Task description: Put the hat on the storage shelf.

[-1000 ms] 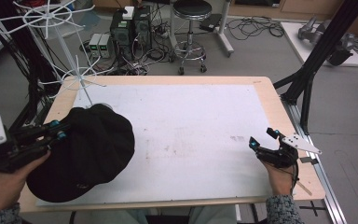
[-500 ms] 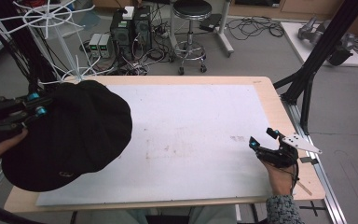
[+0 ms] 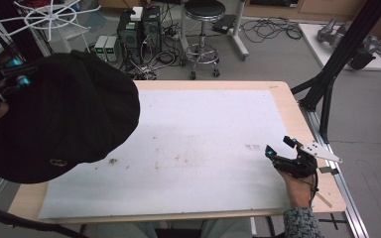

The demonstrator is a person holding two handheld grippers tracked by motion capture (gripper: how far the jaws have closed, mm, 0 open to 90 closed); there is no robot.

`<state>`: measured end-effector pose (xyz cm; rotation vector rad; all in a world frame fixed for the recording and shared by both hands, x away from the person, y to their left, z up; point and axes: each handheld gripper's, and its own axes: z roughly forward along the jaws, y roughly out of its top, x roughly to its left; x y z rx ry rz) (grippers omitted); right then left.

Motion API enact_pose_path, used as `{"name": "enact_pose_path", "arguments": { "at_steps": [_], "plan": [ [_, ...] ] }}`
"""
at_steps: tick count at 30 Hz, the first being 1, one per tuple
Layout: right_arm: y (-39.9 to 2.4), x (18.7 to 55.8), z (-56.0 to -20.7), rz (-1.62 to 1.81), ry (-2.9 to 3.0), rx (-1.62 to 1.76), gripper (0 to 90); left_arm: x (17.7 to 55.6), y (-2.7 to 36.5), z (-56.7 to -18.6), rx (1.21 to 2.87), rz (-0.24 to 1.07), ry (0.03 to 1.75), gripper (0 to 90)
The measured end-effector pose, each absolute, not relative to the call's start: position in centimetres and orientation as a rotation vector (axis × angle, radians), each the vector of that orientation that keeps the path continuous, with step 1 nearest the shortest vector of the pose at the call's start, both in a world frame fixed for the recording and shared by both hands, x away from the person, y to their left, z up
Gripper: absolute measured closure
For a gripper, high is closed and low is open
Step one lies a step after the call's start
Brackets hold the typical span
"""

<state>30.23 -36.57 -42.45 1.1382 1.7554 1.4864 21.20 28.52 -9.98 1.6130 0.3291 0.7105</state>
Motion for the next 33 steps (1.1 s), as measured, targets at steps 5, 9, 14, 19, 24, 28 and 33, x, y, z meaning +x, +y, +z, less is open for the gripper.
{"name": "enact_pose_path", "arguments": {
  "at_steps": [5,9,14,19,24,28,33],
  "plan": [
    [-36.5,30.4,-42.5,1.484,1.765,1.143,14.3,21.5,28.0,-7.3,1.584,0.713,0.288,84.3],
    [-36.5,30.4,-42.6,1.484,1.766,1.143,14.3,21.9,27.6,-5.0,1.564,0.731,0.263,84.3],
    [-36.5,30.4,-42.6,1.482,1.772,1.148,14.2,23.1,27.8,-3.1,1.528,0.749,0.268,84.3],
    [-36.5,30.5,-42.7,1.479,1.783,1.152,14.2,24.7,28.3,-2.2,1.469,0.758,0.289,84.3],
    [-36.4,30.6,-42.7,1.481,1.791,1.152,14.3,26.3,28.8,-1.9,1.444,0.822,0.317,84.3],
    [-36.3,30.6,-42.8,1.479,1.798,1.148,14.3,27.4,29.2,-2.5,1.454,0.869,0.365,84.2],
    [-36.2,30.6,-42.8,1.484,1.801,1.15,14.3,28.9,29.7,-4.3,1.472,0.879,0.425,84.2]
  ]
}}
